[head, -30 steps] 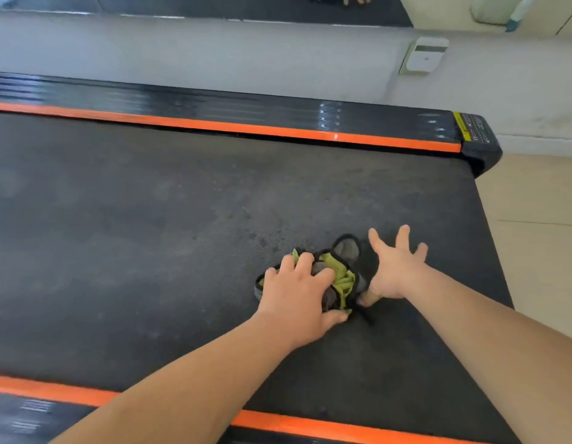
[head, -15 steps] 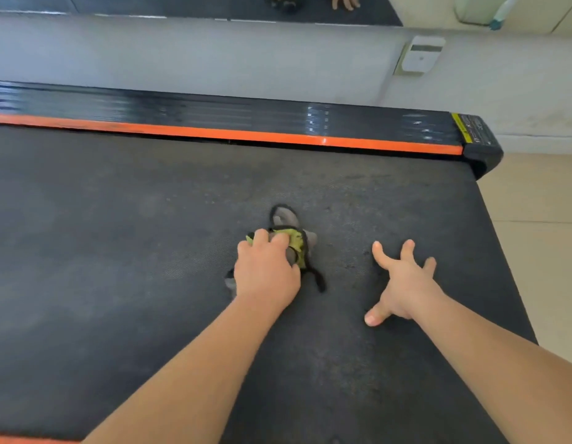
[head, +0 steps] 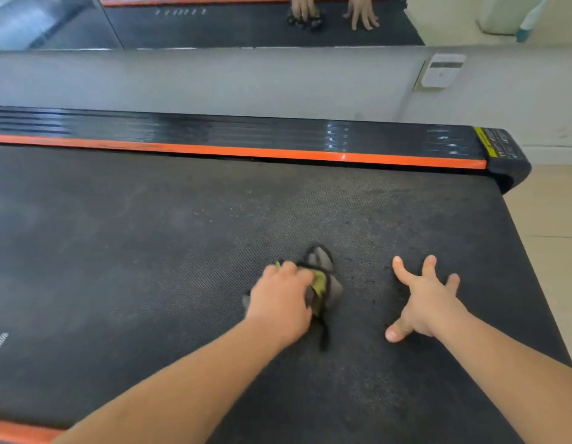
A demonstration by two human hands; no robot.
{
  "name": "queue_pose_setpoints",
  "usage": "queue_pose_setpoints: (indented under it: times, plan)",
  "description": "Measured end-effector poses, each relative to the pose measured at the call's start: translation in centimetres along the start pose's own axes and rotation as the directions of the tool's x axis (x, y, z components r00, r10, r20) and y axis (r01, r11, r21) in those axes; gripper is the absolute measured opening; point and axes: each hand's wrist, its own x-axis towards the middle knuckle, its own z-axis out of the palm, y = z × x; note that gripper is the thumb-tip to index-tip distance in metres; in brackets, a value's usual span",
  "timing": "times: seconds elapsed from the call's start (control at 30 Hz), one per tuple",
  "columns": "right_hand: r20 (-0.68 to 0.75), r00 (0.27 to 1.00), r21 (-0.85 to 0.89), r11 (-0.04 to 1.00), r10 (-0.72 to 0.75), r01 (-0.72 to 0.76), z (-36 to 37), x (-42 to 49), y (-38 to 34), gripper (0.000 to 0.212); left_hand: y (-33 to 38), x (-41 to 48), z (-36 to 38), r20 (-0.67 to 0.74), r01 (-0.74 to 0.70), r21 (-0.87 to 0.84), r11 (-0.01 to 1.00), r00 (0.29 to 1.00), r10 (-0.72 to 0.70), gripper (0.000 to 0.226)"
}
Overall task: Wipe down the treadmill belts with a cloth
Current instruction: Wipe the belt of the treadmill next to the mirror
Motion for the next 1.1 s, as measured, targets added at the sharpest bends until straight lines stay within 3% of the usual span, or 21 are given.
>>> queue_pose_setpoints:
  times: [0.07, 0.1, 0.13, 0.2, 0.27, 0.3, 0.37, 0.43, 0.5, 0.53, 0.6, 0.67, 0.7, 0.73, 0.77, 0.83, 0.87, 0.93, 1.0, 1.03, 1.1]
  plan:
    - [0.004, 1.0, 0.004, 1.0, 0.012, -0.012, 0.0, -0.2, 0.0, 0.152, -0.3, -1.6, -0.2, 0.1, -0.195, -0.024, 0.981, 0.975, 0.196, 0.043]
    - [0.008, 1.0, 0.009, 1.0, 0.011, -0.011, 0.0, -0.3, 0.0, 0.153, -1.9, -0.9, -0.6, 0.118, -0.224, -0.02, 0.974, 0.967, 0.225, 0.046]
    - [0.013, 1.0, 0.01, 1.0, 0.006, -0.006, 0.0, -0.3, 0.0, 0.153, -3.8, 0.2, -0.9, 0.103, -0.189, 0.009, 0.982, 0.977, 0.187, 0.047]
    - [0.021, 1.0, 0.004, 1.0, -0.007, 0.007, -0.1, -0.2, 0.1, 0.152, -7.2, 3.0, -1.7, 0.018, 0.057, 0.043, 0.997, 0.998, -0.058, 0.046]
    - [0.014, 1.0, 0.01, 1.0, -0.004, 0.004, -0.1, -0.2, 0.1, 0.152, -8.2, 4.4, -1.6, -0.068, 0.286, -0.044, 0.957, 0.955, -0.288, 0.044]
    - [0.013, 1.0, 0.013, 1.0, 0.003, -0.003, -0.1, -0.1, 0.1, 0.153, -7.1, 4.4, -1.2, -0.084, 0.306, -0.06, 0.95, 0.947, -0.311, 0.044]
    - [0.011, 1.0, 0.007, 1.0, -0.001, 0.0, 0.1, 0.0, 0.1, 0.154, -3.6, 3.1, -0.3, -0.047, 0.194, -0.046, 0.98, 0.979, -0.197, 0.043]
    - [0.003, 1.0, 0.008, 1.0, -0.005, 0.005, 0.0, 0.0, 0.2, 0.153, -0.7, 0.0, 0.2, 0.033, -0.102, -0.044, 0.994, 0.994, 0.103, 0.042]
    - [0.0, 1.0, -0.001, 1.0, -0.013, 0.013, 0.1, 0.0, 0.3, 0.153, -1.4, -1.6, -0.1, 0.125, -0.334, -0.058, 0.941, 0.933, 0.338, 0.044]
    - [-0.003, 1.0, -0.005, 1.0, -0.015, 0.014, 0.2, 0.1, 0.3, 0.153, -3.0, -1.2, -0.4, 0.143, -0.381, -0.045, 0.923, 0.912, 0.383, 0.047]
    - [-0.008, 1.0, -0.006, 1.0, -0.004, 0.004, 0.1, 0.2, 0.3, 0.154, -6.2, 1.0, -0.5, 0.107, -0.297, 0.039, 0.954, 0.951, 0.292, 0.052]
    - [-0.011, 1.0, -0.001, 1.0, -0.004, 0.004, 0.2, 0.2, 0.3, 0.155, -7.9, 3.6, -1.0, -0.043, 0.061, -0.023, 0.998, 0.997, -0.062, 0.051]
    - [-0.009, 1.0, 0.002, 1.0, -0.003, 0.003, 0.2, 0.2, 0.3, 0.155, -7.4, 4.2, -0.8, -0.109, 0.211, -0.078, 0.974, 0.97, -0.218, 0.049]
    - [-0.007, 1.0, 0.002, 1.0, -0.003, 0.003, 0.3, 0.2, 0.3, 0.155, -5.9, 4.3, -0.3, -0.157, 0.25, -0.075, 0.965, 0.953, -0.259, 0.047]
    - [-0.007, 1.0, -0.003, 1.0, -0.003, 0.003, 0.2, 0.2, 0.2, 0.155, -3.8, 3.8, 0.3, -0.151, 0.212, -0.039, 0.976, 0.965, -0.216, 0.046]
    - [-0.006, 1.0, -0.006, 1.0, 0.007, -0.007, 0.0, 0.2, 0.1, 0.155, 0.5, 1.2, 1.3, -0.049, -0.093, -0.028, 0.995, 0.995, 0.092, 0.044]
    - [-0.003, 1.0, -0.007, 1.0, 0.009, -0.009, 0.0, 0.1, 0.1, 0.154, 1.9, -0.5, 1.5, -0.003, -0.267, -0.063, 0.961, 0.963, 0.268, 0.043]
    - [-0.001, 1.0, -0.005, 1.0, -0.001, 0.001, 0.1, 0.2, 0.2, 0.154, 1.5, -0.6, 1.0, 0.082, -0.425, -0.074, 0.902, 0.899, 0.431, 0.045]
    - [-0.003, 1.0, 0.0, 1.0, 0.002, -0.002, 0.0, 0.2, 0.2, 0.154, -0.5, 2.9, 0.4, 0.058, -0.327, -0.016, 0.945, 0.943, 0.327, 0.047]
    - [-0.001, 1.0, -0.001, 1.0, 0.003, -0.003, 0.0, 0.2, 0.2, 0.154, -1.0, 4.7, -0.2, 0.015, -0.179, -0.011, 0.984, 0.984, 0.179, 0.046]
    - [0.006, 1.0, -0.004, 1.0, -0.007, 0.007, 0.0, 0.2, 0.2, 0.154, -0.9, 7.0, -0.5, -0.066, 0.101, -0.046, 0.994, 0.992, -0.104, 0.043]
